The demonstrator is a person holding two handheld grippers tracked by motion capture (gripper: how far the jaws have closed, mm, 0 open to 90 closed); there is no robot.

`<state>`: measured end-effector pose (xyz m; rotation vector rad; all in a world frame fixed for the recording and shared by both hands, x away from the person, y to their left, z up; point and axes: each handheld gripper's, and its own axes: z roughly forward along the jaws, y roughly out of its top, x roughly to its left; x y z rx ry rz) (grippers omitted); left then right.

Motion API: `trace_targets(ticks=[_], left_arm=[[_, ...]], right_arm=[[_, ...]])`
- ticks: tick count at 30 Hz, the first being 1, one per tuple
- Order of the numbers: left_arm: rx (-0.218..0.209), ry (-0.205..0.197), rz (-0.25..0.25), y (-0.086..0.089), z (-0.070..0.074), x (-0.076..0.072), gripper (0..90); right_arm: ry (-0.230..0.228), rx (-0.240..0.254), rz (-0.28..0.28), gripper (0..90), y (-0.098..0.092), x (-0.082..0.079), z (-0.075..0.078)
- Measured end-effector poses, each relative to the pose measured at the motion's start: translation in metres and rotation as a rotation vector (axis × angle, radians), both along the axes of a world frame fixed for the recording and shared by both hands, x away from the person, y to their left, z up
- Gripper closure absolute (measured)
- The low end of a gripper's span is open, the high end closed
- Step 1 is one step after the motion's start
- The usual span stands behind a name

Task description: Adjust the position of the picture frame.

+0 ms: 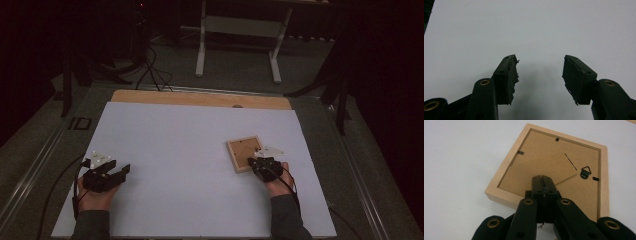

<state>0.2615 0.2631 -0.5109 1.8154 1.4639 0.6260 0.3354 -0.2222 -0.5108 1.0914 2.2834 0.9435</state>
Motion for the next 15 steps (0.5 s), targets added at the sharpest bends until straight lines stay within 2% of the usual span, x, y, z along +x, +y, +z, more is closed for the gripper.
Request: trace_targets(ticks=[15], left_arm=[[0.002,0.0,-0.002,-0.001,0.0,0.0,44.4]], right_arm=[[0.007,0.003,0.088,90.0,0.033,-0.004,0.0]])
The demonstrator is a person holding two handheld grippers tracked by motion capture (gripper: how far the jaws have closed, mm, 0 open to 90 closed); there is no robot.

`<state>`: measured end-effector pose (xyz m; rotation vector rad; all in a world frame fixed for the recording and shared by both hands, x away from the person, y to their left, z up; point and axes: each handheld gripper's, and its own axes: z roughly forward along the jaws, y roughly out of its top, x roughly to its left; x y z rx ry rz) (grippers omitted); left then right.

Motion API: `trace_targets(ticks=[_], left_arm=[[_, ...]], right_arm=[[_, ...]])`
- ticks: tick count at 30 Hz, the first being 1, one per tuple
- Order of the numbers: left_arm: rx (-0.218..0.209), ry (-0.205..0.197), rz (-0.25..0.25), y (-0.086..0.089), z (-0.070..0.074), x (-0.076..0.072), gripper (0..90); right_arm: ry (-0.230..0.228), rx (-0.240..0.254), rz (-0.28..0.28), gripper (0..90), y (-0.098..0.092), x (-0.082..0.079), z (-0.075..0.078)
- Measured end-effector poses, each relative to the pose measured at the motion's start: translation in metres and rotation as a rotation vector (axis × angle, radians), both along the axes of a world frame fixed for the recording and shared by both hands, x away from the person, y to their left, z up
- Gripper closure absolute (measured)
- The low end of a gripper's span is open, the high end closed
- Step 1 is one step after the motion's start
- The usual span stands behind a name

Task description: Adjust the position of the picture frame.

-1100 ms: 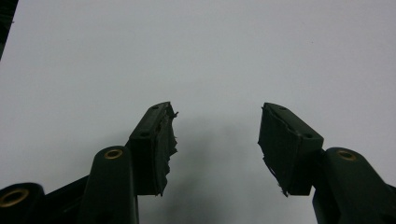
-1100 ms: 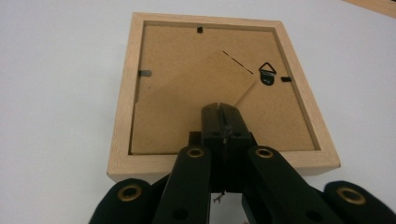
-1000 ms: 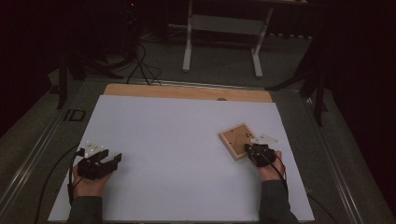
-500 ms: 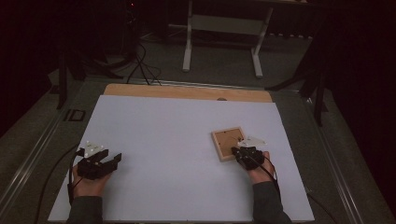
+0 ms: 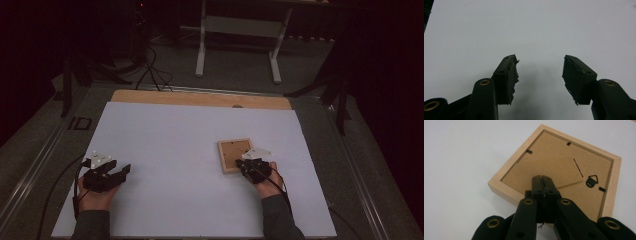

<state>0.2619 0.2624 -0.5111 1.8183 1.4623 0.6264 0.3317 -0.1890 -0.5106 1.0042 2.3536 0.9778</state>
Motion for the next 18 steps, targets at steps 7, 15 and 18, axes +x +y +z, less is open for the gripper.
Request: trace_targets(ticks=[7,15,18], left_arm=[[-0.001,0.0,-0.001,0.0,0.0,0.0,44.4],[-0.003,-0.002,0.0,0.001,0.001,0.0,44.4],[-0.003,-0.003,0.003,0.002,0.001,0.0,44.4]], right_arm=[[-0.001,-0.003,0.041,90.0,0.02,0.001,0.0],[-0.028,-0.005,0.021,89.7,0.019,0.003,0.004],[-0.039,0.029,-0.045,87.1,0.007,0.007,0.008]])
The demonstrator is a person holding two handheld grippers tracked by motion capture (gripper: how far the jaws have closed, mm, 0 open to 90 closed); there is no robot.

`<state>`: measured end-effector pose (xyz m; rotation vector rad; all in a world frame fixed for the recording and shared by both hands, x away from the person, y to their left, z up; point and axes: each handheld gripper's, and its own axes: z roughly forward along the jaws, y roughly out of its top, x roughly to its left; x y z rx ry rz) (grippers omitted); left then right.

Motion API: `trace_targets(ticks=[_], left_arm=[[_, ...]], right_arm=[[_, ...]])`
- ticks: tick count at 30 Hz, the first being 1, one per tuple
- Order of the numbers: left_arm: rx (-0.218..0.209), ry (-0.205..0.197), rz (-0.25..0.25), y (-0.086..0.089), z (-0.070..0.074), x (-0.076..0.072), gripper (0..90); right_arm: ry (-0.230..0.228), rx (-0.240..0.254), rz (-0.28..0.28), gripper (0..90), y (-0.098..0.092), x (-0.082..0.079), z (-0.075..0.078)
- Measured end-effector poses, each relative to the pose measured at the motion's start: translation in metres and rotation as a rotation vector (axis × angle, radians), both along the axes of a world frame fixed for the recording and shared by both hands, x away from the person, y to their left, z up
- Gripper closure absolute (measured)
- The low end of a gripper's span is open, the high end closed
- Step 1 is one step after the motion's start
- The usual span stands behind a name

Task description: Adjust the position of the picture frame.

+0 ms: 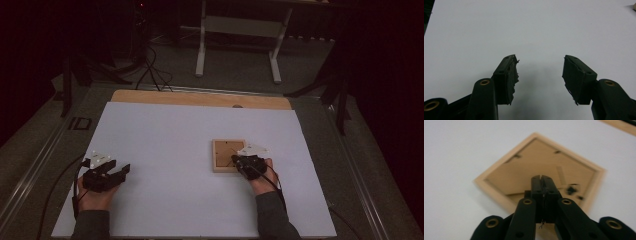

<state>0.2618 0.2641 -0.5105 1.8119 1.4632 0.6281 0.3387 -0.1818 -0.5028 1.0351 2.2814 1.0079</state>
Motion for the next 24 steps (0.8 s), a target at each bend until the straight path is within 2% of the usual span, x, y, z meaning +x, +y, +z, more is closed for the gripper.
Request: trace_targets(ticks=[7,13,18,24], left_arm=[[-0.001,-0.001,0.0,0.0,0.0,0.0,44.4],[-0.001,-0.002,0.0,0.0,0.0,0.0,44.3],[0.0,-0.001,-0.002,0.0,0.0,0.0,44.3],[-0.002,-0.001,-0.004,-0.001,0.0,0.0,44.3]], right_arm=[[-0.016,0.024,-0.105,78.2,-0.015,0.004,0.002],[0.02,0.034,-0.174,71.2,-0.023,0.008,-0.004],[0.06,0.062,-0.195,70.4,-0.03,0.009,-0.007],[0.095,0.089,-0.182,73.3,-0.035,0.006,-0.009]])
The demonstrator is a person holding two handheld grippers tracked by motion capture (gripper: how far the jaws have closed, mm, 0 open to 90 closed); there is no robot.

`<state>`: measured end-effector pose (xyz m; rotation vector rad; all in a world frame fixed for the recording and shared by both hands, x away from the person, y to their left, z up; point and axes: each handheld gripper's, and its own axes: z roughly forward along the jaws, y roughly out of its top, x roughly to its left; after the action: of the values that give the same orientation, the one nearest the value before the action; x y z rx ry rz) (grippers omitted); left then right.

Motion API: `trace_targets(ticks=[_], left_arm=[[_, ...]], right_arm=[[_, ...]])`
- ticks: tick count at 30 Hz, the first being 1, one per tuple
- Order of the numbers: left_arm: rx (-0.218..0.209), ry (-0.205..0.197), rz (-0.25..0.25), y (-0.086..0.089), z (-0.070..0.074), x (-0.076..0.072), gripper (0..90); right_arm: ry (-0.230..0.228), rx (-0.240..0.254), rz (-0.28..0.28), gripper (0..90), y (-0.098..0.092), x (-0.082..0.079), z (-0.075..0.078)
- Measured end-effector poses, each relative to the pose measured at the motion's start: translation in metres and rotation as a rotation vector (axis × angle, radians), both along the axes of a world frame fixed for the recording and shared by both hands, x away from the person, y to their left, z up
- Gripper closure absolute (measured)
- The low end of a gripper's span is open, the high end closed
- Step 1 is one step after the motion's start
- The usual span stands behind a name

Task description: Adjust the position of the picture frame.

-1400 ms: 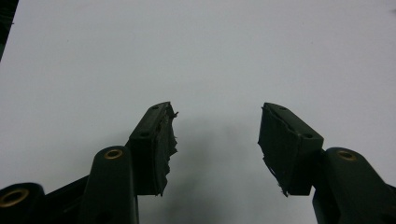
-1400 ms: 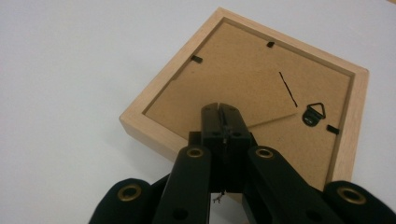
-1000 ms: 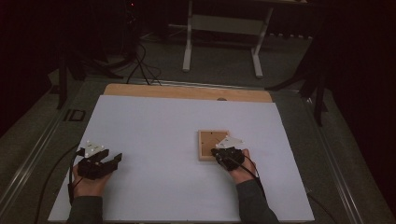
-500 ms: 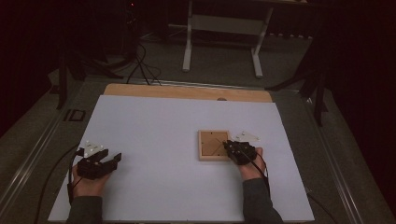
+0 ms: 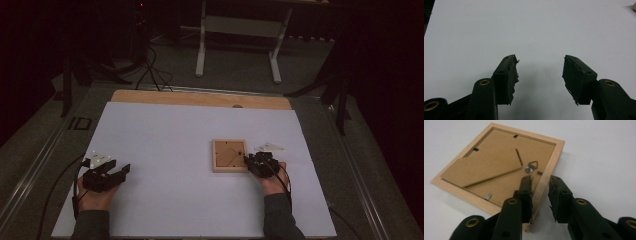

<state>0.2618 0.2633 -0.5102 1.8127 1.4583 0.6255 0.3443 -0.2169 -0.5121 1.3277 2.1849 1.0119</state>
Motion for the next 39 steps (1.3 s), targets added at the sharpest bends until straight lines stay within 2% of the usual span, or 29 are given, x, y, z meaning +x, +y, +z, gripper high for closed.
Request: trace_targets(ticks=[8,30,39], left_arm=[[0.003,0.001,-0.007,-0.001,0.0,0.0,44.2],[0.016,0.011,-0.046,-0.012,-0.001,0.004,44.2],[0.022,0.012,-0.055,-0.016,-0.001,0.007,44.1]], right_arm=[[0.023,0.035,0.005,77.0,-0.003,-0.002,0.0],[0.018,0.047,0.048,76.4,0.014,-0.006,-0.002],[0.016,0.026,0.068,76.3,0.025,-0.006,-0.001]])
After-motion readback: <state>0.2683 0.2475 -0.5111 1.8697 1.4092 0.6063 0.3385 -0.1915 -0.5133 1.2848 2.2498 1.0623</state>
